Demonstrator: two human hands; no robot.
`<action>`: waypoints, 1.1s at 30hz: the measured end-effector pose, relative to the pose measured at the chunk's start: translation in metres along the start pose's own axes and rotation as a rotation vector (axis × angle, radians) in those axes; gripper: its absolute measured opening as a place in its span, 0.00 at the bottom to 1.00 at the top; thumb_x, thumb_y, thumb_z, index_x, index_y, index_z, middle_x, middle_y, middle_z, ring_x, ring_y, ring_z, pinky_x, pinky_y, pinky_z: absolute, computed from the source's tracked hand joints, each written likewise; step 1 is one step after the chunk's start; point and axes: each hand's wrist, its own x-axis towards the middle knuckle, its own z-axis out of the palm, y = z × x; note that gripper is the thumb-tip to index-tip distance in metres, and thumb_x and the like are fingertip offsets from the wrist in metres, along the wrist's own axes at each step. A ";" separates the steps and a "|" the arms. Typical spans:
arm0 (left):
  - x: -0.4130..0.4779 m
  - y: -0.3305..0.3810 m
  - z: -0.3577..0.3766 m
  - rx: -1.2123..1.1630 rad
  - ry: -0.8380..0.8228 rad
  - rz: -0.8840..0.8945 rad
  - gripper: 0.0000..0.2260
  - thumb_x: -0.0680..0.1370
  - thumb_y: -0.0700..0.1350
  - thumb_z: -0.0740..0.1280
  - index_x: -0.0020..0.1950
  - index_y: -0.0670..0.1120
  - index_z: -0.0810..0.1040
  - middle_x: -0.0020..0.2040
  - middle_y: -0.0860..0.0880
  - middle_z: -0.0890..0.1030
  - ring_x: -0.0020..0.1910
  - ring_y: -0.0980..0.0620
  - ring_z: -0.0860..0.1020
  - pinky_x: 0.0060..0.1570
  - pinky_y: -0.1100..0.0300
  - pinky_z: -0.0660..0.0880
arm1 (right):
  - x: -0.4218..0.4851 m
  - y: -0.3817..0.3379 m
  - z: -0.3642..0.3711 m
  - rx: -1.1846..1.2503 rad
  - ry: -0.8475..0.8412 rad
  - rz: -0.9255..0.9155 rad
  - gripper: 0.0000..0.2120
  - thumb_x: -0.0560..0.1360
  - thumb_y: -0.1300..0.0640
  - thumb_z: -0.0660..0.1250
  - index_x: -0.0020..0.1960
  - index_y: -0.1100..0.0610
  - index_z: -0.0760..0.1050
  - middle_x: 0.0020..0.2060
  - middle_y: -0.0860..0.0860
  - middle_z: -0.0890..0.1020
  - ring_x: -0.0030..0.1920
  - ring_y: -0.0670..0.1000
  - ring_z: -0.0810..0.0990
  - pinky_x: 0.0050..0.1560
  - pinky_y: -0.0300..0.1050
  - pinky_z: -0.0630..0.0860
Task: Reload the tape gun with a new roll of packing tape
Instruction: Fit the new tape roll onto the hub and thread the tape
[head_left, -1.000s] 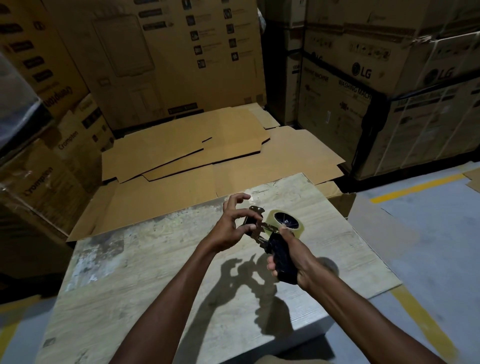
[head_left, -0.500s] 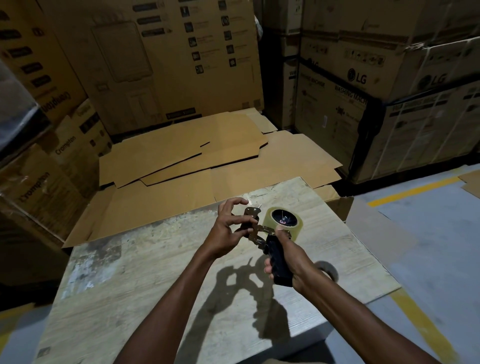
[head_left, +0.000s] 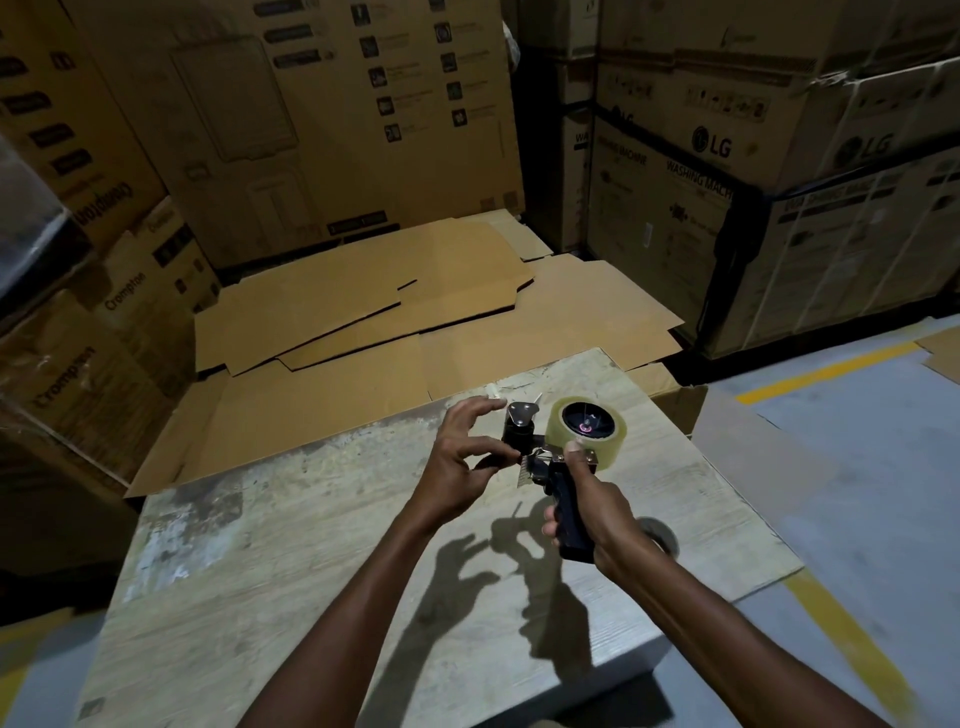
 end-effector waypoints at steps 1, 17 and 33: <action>0.000 -0.003 0.000 0.012 -0.002 -0.006 0.08 0.74 0.40 0.78 0.50 0.52 0.89 0.73 0.53 0.75 0.77 0.51 0.65 0.71 0.39 0.67 | 0.000 0.000 -0.001 -0.006 0.005 -0.005 0.35 0.79 0.31 0.63 0.52 0.65 0.83 0.34 0.61 0.84 0.32 0.59 0.83 0.38 0.50 0.80; -0.064 -0.074 -0.012 0.775 -0.393 0.020 0.38 0.83 0.57 0.64 0.85 0.48 0.46 0.84 0.45 0.40 0.83 0.46 0.38 0.80 0.44 0.41 | 0.030 0.051 0.004 -0.212 -0.007 0.010 0.33 0.81 0.33 0.59 0.55 0.64 0.81 0.37 0.65 0.86 0.31 0.59 0.84 0.31 0.45 0.79; -0.144 -0.138 -0.025 0.255 -0.234 -0.562 0.11 0.80 0.46 0.70 0.59 0.44 0.85 0.57 0.48 0.84 0.59 0.46 0.79 0.55 0.56 0.73 | 0.073 0.143 0.098 -0.053 0.053 0.232 0.30 0.84 0.36 0.56 0.42 0.62 0.75 0.29 0.58 0.73 0.27 0.54 0.73 0.24 0.40 0.70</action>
